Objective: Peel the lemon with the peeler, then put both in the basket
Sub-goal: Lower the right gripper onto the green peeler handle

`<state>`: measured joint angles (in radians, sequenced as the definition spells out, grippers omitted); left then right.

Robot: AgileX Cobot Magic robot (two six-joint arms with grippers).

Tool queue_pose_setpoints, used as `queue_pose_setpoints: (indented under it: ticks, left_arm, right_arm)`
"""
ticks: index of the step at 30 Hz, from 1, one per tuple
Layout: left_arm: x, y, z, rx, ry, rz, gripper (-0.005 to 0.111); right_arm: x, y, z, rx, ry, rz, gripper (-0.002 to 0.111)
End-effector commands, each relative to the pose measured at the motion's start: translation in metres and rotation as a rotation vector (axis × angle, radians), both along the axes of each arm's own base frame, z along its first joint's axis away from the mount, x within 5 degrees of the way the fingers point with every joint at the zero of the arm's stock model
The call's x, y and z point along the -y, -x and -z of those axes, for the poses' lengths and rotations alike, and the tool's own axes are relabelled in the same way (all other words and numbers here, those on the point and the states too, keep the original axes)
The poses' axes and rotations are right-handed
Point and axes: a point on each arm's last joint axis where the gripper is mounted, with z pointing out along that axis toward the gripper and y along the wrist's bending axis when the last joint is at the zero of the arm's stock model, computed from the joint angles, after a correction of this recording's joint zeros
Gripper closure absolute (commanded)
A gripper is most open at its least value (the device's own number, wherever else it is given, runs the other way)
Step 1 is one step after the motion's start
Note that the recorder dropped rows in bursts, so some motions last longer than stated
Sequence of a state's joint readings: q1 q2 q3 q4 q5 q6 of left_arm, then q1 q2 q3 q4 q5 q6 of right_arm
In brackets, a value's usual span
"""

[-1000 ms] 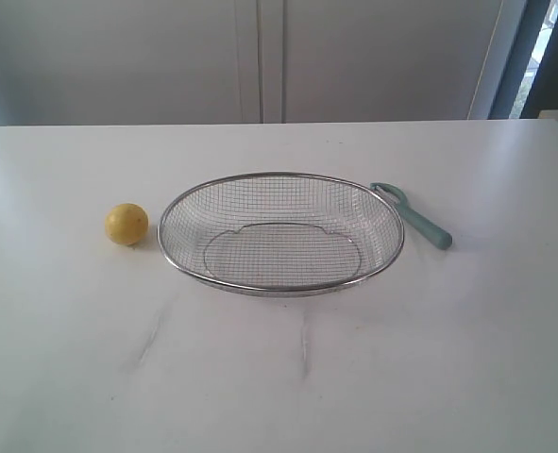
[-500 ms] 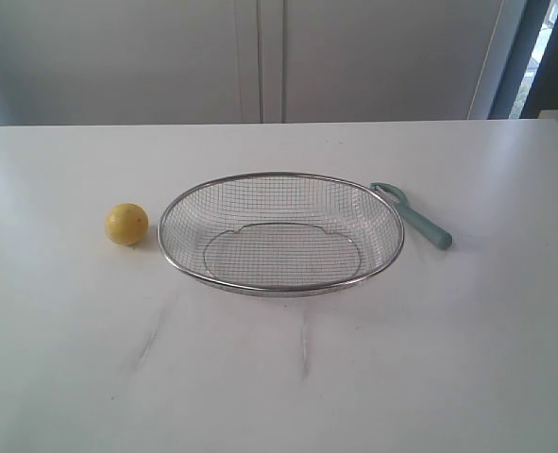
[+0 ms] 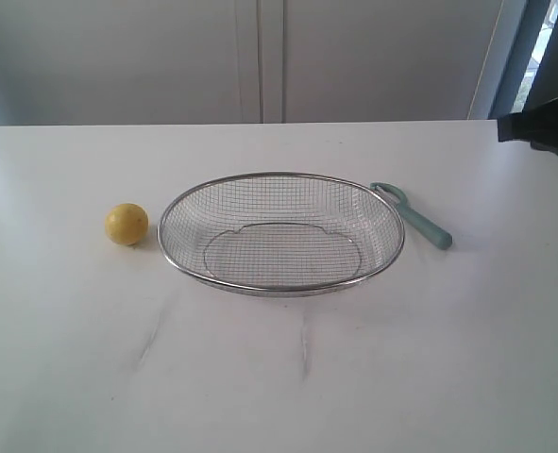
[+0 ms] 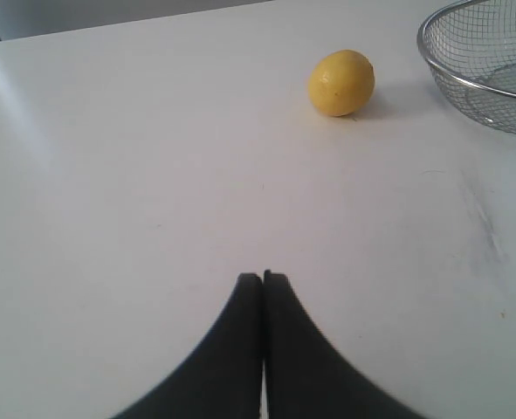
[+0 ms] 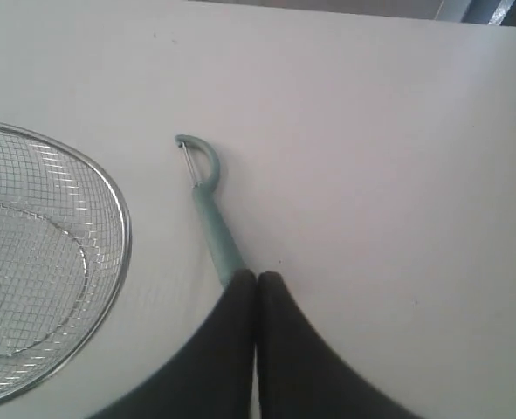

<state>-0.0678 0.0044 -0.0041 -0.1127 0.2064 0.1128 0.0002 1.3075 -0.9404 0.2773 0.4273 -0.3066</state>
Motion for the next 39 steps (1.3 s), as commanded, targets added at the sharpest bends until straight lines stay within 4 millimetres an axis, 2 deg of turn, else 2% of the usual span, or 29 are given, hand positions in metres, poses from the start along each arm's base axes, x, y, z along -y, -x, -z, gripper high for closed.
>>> queue_pose_setpoints:
  ticks: [1,5,8,17,20,21,25,27,30,35,37,39]
  left_arm:
    - [0.000,0.000,0.001,-0.004,0.009,0.005,0.107]
    - [0.000,0.000,0.001,-0.004,0.009,0.005,0.107]
    - [0.000,0.000,0.001,-0.004,0.009,0.005,0.107]
    - [0.000,0.000,0.001,-0.004,0.009,0.005,0.107]
    - [0.000,0.000,0.001,-0.002,0.009,0.004,0.107]
    - [0.000,0.000,0.001,-0.002,0.009,0.004,0.107]
    - [0.000,0.000,0.001,-0.001,0.009,0.004,0.107]
    - [0.000,0.000,0.001,-0.001,0.009,0.004,0.107]
    - [0.000,0.000,0.001,-0.001,0.009,0.004,0.107]
    - [0.000,0.000,0.001,0.001,0.010,0.003,0.107]
    - [0.000,0.000,0.001,0.001,0.010,0.003,0.107]
    - [0.000,0.000,0.001,0.001,0.010,0.003,0.107]
  right_arm:
    - [0.000,-0.018,-0.002,-0.041,0.041,-0.031,0.108]
    - [0.001,-0.039,0.000,-0.082,0.080,-0.054,0.108]
    - [0.001,-0.066,0.008,-0.157,0.122,-0.113,0.108]
    - [-0.004,-0.116,0.032,-0.318,0.155,-0.219,0.108]
    - [-0.016,-0.131,0.050,-0.345,0.180,-0.282,0.108]
    - [-0.028,-0.138,0.061,-0.346,0.219,-0.353,0.108]
    - [-0.054,-0.146,0.083,-0.294,0.392,-0.593,0.108]
    - [-0.055,-0.150,0.088,-0.278,0.404,-0.598,0.107]
    - [-0.055,-0.153,0.093,-0.275,0.405,-0.594,0.097]
    - [-0.055,-0.156,0.102,-0.277,0.404,-0.585,0.067]
    - [-0.054,-0.157,0.105,-0.289,0.370,-0.539,0.057]
    - [-0.051,-0.160,0.107,-0.288,0.337,-0.485,0.052]
